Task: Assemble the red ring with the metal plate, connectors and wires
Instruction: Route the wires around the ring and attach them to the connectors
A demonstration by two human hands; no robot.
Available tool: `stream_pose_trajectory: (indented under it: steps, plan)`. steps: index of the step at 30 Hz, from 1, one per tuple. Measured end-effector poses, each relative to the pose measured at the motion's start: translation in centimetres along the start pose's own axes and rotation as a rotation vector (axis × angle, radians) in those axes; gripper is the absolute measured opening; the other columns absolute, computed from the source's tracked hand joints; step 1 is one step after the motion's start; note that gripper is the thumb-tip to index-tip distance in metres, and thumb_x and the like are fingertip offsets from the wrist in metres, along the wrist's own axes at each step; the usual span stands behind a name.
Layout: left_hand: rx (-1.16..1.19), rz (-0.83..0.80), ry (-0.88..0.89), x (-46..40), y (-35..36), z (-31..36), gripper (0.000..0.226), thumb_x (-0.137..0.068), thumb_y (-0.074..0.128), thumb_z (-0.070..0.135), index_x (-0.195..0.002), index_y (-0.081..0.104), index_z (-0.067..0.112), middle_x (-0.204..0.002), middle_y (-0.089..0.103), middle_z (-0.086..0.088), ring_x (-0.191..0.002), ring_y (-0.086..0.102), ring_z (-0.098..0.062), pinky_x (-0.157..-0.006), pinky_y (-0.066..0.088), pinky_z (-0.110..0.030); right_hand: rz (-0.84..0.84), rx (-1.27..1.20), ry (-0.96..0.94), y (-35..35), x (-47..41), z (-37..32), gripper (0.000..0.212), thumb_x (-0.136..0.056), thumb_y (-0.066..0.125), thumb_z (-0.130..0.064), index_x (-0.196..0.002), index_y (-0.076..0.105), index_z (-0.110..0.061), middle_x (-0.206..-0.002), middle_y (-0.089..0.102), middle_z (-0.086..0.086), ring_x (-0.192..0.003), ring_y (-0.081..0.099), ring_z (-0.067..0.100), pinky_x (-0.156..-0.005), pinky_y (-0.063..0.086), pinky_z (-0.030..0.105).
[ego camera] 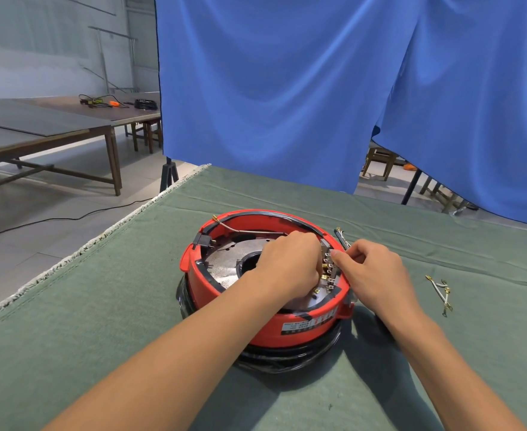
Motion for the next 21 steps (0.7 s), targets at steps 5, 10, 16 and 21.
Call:
stream_pose_trajectory:
  steps: [5, 10, 16, 21]
  plan:
    - [-0.032, 0.017, 0.006, 0.0, 0.1, 0.2, 0.022, -0.085, 0.06, 0.014, -0.103, 0.072, 0.017, -0.101, 0.07, -0.006, -0.093, 0.063, -0.03, -0.076, 0.05, -0.038, 0.006, -0.001, -0.002, 0.0, 0.0, -0.1, 0.03, -0.086, 0.06, -0.041, -0.068, 0.06, -0.017, -0.066, 0.063, -0.002, -0.071, 0.057, 0.02, -0.058, 0.035, 0.031]
    - [-0.032, 0.033, -0.009, -0.1, 0.0, 0.3, 0.024, -0.086, 0.06, 0.016, -0.107, 0.07, 0.017, -0.107, 0.067, -0.006, -0.099, 0.061, -0.03, -0.076, 0.044, -0.037, 0.014, 0.014, 0.009, 0.0, 0.1, -0.1, 0.031, -0.086, 0.06, -0.042, -0.068, 0.061, -0.016, -0.067, 0.065, 0.0, -0.074, 0.058, 0.024, -0.062, 0.041, 0.032]
    - [-0.097, 0.07, 0.066, -0.1, 0.0, 0.6, 0.021, -0.086, 0.062, 0.019, -0.105, 0.07, 0.015, -0.126, 0.047, -0.003, -0.12, 0.035, -0.025, -0.086, 0.04, -0.037, 0.036, 0.044, 0.021, -0.1, 0.2, -0.2, 0.032, -0.085, 0.06, -0.043, -0.068, 0.062, -0.016, -0.069, 0.064, 0.001, -0.077, 0.057, 0.028, -0.063, 0.04, 0.033]
    - [-0.128, 0.052, 0.091, -0.4, -0.2, 1.3, 0.011, -0.086, 0.057, 0.013, -0.092, 0.063, 0.007, -0.119, 0.047, -0.008, -0.116, 0.034, -0.029, -0.085, 0.036, -0.037, 0.031, 0.037, 0.033, -0.1, 0.1, -0.2, 0.031, -0.084, 0.06, -0.042, -0.068, 0.062, -0.016, -0.069, 0.066, 0.003, -0.078, 0.058, 0.03, -0.066, 0.045, 0.035]
Point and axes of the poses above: each hand's wrist, its own x-axis away from the middle knuckle, its own y-axis out of the palm, z = x × y, the point moved 4 cm from there along -x, towards the middle knuckle
